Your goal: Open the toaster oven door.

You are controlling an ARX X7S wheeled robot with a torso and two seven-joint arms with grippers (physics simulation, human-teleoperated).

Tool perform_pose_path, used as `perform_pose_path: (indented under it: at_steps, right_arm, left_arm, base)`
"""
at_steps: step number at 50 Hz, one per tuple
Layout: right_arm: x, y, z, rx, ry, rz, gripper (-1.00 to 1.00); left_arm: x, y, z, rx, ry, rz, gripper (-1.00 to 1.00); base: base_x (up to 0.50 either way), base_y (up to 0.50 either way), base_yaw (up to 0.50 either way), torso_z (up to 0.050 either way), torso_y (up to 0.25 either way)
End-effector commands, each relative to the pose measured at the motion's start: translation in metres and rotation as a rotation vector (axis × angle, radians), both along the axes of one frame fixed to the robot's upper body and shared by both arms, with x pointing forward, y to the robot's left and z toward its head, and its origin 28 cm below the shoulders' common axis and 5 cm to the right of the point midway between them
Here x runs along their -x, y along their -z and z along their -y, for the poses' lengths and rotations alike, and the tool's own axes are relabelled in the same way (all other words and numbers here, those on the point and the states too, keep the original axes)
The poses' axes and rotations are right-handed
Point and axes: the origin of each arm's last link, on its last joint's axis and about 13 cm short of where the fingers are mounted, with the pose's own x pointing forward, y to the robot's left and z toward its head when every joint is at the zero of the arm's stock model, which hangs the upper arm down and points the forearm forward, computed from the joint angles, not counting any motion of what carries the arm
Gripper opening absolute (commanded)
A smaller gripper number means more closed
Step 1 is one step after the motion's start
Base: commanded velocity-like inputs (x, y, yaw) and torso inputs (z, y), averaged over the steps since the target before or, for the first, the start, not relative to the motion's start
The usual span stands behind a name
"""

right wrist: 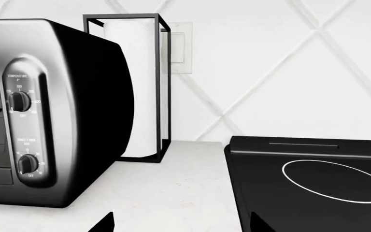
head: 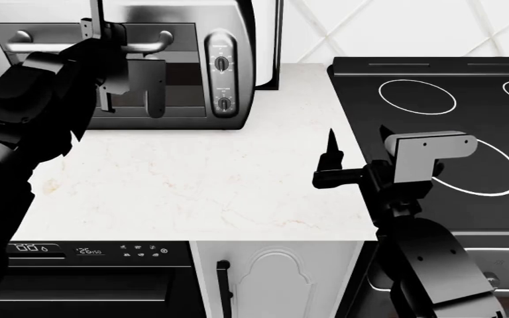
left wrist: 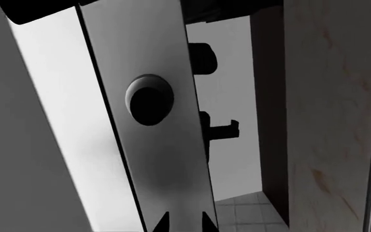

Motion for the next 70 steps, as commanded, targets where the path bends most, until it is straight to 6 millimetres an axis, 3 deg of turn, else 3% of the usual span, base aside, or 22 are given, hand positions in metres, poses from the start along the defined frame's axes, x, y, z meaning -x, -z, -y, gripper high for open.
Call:
perform_pose_path:
  at_steps: [1, 24, 43, 70]
  right_arm:
    - [0.001, 0.0, 0.0, -0.003, 0.001, -0.001, 1.0]
    - [0.0, -0.001, -0.001, -0.009, -0.008, 0.002, 1.0]
    - [0.003, -0.003, -0.002, -0.017, -0.012, 0.013, 1.0]
    - [0.006, -0.005, -0.003, -0.026, -0.021, 0.024, 1.0]
  left_arm:
    - [0.001, 0.006, -0.002, -0.008, 0.009, -0.018, -1.0]
    - [0.03, 0.014, -0.011, 0.034, 0.07, -0.136, -1.0]
    - [0.079, 0.026, -0.021, 0.058, 0.103, -0.185, -1.0]
    - [0.12, 0.05, -0.022, 0.083, 0.127, -0.273, -1.0]
  base:
    - [0.0, 0.0, 0.0, 0.0, 0.0]
    - [0.0, 0.0, 0.0, 0.0, 0.0]
    - [0.0, 0.0, 0.0, 0.0, 0.0]
    - [0.0, 0.0, 0.0, 0.0, 0.002]
